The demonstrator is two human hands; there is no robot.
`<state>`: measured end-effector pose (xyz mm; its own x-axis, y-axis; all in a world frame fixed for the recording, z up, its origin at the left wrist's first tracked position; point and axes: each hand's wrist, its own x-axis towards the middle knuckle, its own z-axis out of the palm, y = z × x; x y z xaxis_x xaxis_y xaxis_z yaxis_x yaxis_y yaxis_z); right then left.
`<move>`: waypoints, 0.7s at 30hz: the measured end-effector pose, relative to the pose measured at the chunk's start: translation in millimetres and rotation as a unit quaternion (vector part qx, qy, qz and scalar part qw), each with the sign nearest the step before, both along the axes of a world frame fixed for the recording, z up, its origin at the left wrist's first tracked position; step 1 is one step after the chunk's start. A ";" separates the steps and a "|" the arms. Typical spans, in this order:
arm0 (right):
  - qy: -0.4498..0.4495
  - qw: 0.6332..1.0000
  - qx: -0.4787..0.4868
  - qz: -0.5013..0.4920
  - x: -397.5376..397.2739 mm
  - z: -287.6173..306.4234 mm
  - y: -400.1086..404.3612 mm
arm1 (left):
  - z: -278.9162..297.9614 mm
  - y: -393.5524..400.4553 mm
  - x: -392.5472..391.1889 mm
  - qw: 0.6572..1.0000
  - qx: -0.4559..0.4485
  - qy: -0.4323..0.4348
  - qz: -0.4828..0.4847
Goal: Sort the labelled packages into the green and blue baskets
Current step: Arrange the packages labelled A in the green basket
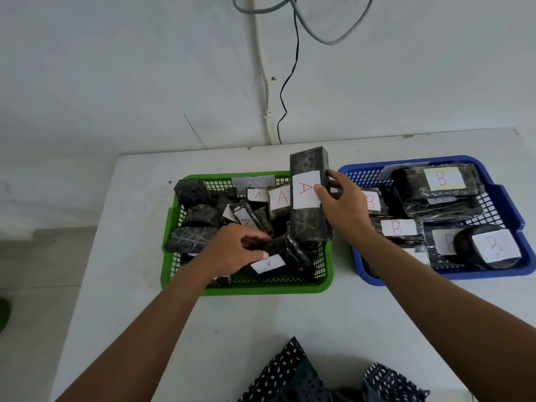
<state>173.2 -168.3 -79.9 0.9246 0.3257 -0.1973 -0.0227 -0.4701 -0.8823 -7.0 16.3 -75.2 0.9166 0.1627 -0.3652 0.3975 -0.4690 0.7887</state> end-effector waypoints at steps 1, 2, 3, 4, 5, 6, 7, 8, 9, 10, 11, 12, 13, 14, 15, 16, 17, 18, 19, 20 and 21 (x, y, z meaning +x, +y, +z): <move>-0.007 1.000 -0.005 0.001 -1.3 0.3 0.1 | 3.6 3.6 -1.4 1.000 -0.017 -0.009 0.011; -0.015 1.000 -0.012 0.008 -3.4 0.8 0.8 | 8.2 7.0 -1.5 0.999 -0.035 -0.016 0.023; -0.026 0.999 -0.022 0.018 -6.5 1.4 2.0 | 13.2 10.4 -0.5 0.997 -0.056 -0.021 0.039; -0.038 0.998 -0.033 0.029 -10.5 2.0 3.4 | 18.3 13.8 0.5 0.995 -0.083 -0.024 0.057; -0.049 0.997 -0.046 0.038 -15.1 1.8 4.8 | 22.7 17.0 1.5 0.990 -0.114 -0.025 0.076; -0.059 0.995 -0.062 0.048 -19.8 1.1 5.5 | 26.3 20.4 2.2 0.985 -0.141 -0.026 0.095; -0.068 0.993 -0.081 0.060 -24.4 0.2 5.6 | 28.6 23.3 2.1 0.980 -0.161 -0.025 0.112; -0.077 0.989 -0.104 0.075 -28.8 -1.0 5.2 | 29.5 25.8 1.6 0.977 -0.172 -0.023 0.126; -0.086 0.984 -0.130 0.090 -32.7 -2.2 4.6 | 29.1 27.8 0.7 0.974 -0.178 -0.018 0.137; -0.099 0.978 -0.157 0.099 -35.2 -3.7 3.7 | 28.0 28.9 -0.2 0.973 -0.180 -0.011 0.145; -0.116 0.971 -0.181 0.102 -36.4 -4.8 2.8 | 26.7 29.5 -0.6 0.972 -0.178 -0.004 0.151; -0.132 0.966 -0.200 0.099 -36.4 -5.1 2.2 | 25.1 29.8 -0.8 0.972 -0.177 0.002 0.156; -0.144 0.963 -0.206 0.093 -36.4 -4.0 1.8 | 23.3 30.1 -0.6 0.970 -0.179 0.006 0.163; -0.152 0.964 -0.198 0.087 -36.7 -1.8 1.5 | 21.7 29.9 0.2 0.968 -0.183 0.009 0.170; -0.161 0.967 -0.179 0.084 -37.8 1.2 1.6 | 20.4 29.4 1.7 0.965 -0.190 0.012 0.178; -0.173 0.969 -0.156 0.081 -39.6 4.1 2.0 | 19.3 28.8 3.3 0.962 -0.198 0.014 0.188; -0.185 0.970 -0.137 0.078 -41.8 7.0 2.8 | 18.1 27.8 5.3 0.958 -0.206 0.015 0.199; -0.192 0.971 -0.122 0.074 -44.0 9.3 4.3 | 17.1 26.5 8.0 0.953 -0.217 0.015 0.213; -0.190 0.973 -0.113 0.071 -46.0 11.4 6.4 | 16.3 24.6 10.6 0.945 -0.233 0.014 0.230; -0.176 0.976 -0.107 0.070 -47.6 13.3 8.7 | 15.4 21.6 13.2 0.934 -0.257 0.012 0.247; -0.146 0.982 -0.099 0.072 -47.7 15.0 11.0 | 14.4 17.6 16.4 0.924 -0.282 0.010 0.259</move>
